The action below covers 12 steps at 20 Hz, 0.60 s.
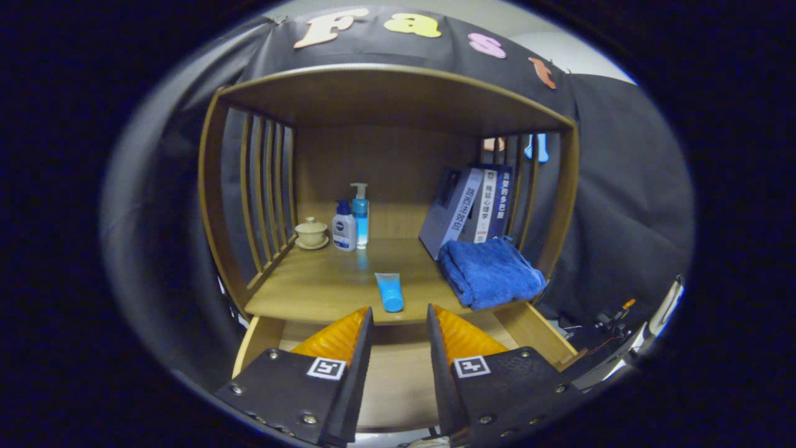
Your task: Pull open the drawer, take out the items inside it, and place them on the countertop above the cabinet.
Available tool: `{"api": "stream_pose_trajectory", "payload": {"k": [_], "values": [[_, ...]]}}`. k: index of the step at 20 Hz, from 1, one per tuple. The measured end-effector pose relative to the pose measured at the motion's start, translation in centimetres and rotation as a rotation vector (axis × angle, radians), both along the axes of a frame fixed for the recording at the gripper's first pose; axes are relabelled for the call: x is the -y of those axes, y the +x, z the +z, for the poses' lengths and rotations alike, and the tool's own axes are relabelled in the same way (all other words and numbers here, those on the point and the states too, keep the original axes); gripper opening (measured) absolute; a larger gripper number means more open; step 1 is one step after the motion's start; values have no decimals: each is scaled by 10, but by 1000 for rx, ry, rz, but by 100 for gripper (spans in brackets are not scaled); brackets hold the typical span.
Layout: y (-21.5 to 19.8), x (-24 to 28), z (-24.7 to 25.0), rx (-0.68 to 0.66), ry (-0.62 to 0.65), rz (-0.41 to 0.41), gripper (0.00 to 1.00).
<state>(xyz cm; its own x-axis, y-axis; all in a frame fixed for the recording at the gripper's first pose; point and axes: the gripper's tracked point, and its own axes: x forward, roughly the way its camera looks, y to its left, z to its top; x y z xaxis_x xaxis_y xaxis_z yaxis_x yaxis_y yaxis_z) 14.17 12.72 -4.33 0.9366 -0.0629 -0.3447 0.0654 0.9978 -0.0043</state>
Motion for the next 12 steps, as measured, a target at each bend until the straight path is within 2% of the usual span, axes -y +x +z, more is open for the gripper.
{"api": "stream_pose_trajectory", "payload": {"k": [6,7,12], "values": [[-67,18,-18,115,41,-13,49],[-76,14,-23,128,55,6,49],[-112,22,-67,97,73,18,49]]}}
